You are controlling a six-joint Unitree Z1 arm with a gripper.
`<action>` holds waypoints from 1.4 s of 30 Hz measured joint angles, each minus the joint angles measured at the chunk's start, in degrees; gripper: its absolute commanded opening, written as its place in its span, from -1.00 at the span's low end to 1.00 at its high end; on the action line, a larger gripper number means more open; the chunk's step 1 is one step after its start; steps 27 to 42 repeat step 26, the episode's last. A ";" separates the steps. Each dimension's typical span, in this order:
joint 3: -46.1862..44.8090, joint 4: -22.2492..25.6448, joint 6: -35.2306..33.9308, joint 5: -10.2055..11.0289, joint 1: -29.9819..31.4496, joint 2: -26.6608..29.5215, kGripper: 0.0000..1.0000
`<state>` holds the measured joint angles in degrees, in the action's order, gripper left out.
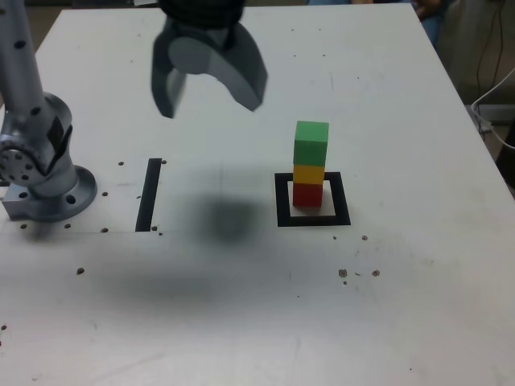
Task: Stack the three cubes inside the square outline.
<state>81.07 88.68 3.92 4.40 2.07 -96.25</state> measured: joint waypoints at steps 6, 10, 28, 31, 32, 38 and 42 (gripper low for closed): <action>-7.15 -2.53 1.65 0.00 -2.11 3.08 0.99; -11.97 -5.38 1.92 -0.04 -2.17 4.31 0.99; -28.81 -18.80 2.25 0.49 -2.18 4.58 0.99; -28.81 -18.80 2.25 0.49 -2.18 4.58 0.99; -28.81 -18.80 2.25 0.49 -2.18 4.58 0.99; -28.81 -18.80 2.25 0.49 -2.18 4.58 0.99; -28.81 -18.80 2.25 0.49 -2.18 4.58 0.99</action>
